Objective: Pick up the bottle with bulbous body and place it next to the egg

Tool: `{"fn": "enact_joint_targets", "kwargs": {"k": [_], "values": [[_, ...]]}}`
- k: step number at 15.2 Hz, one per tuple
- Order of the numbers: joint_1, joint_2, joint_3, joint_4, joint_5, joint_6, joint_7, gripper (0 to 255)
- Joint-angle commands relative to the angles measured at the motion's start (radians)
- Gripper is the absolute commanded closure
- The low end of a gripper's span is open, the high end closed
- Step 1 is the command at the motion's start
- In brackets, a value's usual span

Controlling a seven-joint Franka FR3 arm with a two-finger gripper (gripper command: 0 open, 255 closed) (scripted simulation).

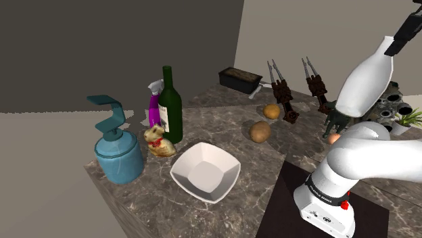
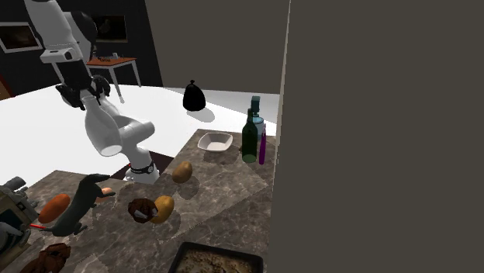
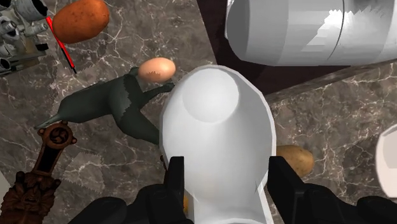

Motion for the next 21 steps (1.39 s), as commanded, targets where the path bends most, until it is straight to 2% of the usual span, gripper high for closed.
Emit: {"fn": "enact_joint_targets", "kwargs": {"k": [1,21], "values": [[-0.004,-0.025,-0.002,-0.040,-0.003,0.016,0.004,255],[-0.042,-0.252,-0.053,-0.409,-0.059,0.159,0.024,255]]}}
